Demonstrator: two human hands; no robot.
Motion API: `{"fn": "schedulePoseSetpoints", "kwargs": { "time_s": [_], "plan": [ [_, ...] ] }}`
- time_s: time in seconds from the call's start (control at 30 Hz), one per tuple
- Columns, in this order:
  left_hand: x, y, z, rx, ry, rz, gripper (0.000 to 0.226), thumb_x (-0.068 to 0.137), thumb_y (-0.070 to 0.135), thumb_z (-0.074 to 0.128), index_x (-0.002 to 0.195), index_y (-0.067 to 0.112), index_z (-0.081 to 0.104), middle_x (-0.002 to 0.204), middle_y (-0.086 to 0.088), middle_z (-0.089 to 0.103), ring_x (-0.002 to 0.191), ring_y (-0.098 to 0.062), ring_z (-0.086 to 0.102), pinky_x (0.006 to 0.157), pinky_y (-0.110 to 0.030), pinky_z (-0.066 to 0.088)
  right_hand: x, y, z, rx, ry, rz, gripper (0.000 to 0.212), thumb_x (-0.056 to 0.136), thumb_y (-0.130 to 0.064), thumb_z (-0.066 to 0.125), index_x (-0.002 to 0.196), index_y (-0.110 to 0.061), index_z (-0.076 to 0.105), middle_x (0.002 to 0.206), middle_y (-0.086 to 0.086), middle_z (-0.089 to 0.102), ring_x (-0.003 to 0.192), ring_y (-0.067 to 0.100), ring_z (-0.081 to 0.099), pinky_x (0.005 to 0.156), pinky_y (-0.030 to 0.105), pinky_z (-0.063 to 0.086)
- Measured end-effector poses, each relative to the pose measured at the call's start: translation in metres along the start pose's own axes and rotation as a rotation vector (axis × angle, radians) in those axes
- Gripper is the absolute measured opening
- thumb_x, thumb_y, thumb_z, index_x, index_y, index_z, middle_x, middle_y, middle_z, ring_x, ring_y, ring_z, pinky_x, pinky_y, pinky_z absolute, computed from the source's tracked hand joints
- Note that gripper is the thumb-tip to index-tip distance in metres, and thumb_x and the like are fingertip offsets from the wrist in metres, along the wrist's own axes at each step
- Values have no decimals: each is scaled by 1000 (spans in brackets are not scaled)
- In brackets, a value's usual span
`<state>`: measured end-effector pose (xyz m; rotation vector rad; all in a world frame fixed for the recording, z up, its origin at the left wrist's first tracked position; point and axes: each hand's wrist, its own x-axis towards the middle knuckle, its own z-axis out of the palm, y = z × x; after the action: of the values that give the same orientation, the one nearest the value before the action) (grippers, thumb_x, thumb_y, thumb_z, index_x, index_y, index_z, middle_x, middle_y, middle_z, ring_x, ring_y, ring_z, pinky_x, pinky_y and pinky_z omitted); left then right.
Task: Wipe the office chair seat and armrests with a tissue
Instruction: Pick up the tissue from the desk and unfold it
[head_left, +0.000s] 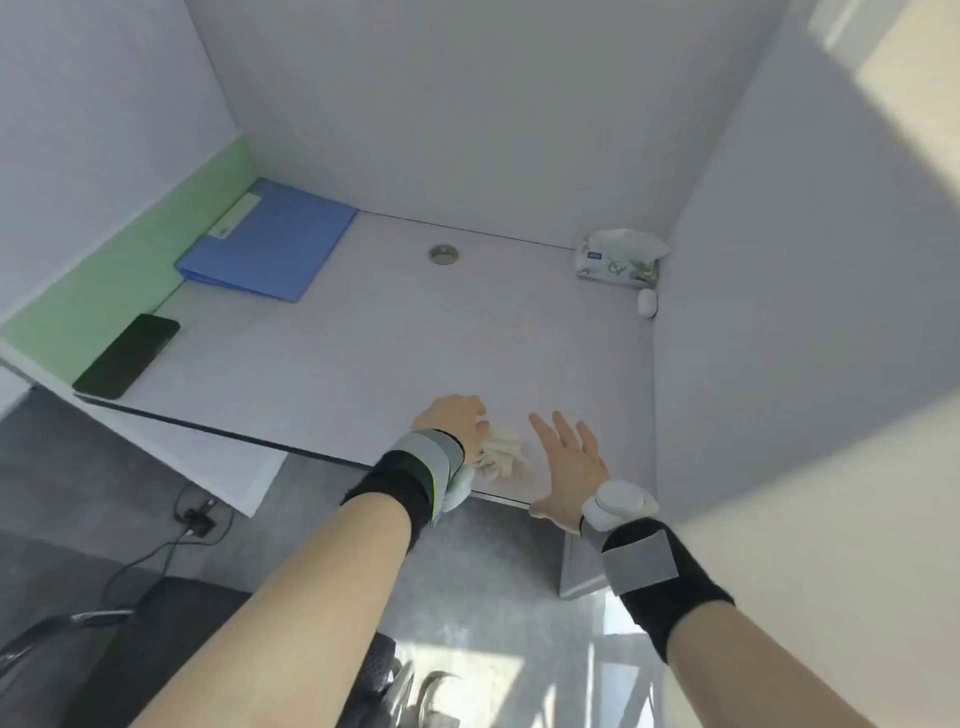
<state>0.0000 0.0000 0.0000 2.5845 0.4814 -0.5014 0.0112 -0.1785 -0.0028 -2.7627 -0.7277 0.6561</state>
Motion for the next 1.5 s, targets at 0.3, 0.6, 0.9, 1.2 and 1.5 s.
{"fn": "schedulePoseSetpoints", "kwargs": {
  "time_s": [0.3,0.6,0.9,1.2,1.5],
  "plan": [
    [64,-12,41,250,-110,48,42,96,25,44,138,22,46,139,-3,47,130,-24,41,104,-37,40,47,15,15,70,-58,137,97,74,-22,68,146,-31,5,158,1,7,144,32,2,114,43,25],
    [72,-29,18,-287,-125,-22,4,80,26,61,82,24,59,85,3,60,83,-21,57,70,-25,42,83,-8,13,365,-56,145,98,69,-41,75,146,-21,17,154,5,26,142,25,19,114,38,23],
    [20,-21,-54,-910,-90,38,7,60,19,52,65,17,47,57,0,43,50,-14,39,41,-16,32,77,-46,-33,866,29,61,76,71,-27,78,135,-23,39,129,6,52,113,18,54,91,24,47],
    [-72,-54,-99,-961,187,-44,19,85,-5,49,78,11,58,63,-1,49,56,-13,45,45,-13,40,33,-122,-68,979,-133,-151,30,54,-13,69,75,-15,48,65,7,54,53,19,50,45,23,43],
    [-249,-133,-72,-887,694,-333,9,97,12,47,96,10,56,89,-11,58,80,-21,54,69,-30,43,-72,-230,-21,919,-329,-442,23,74,-29,75,77,-7,70,66,6,70,55,14,65,54,23,49]
  ]
}}
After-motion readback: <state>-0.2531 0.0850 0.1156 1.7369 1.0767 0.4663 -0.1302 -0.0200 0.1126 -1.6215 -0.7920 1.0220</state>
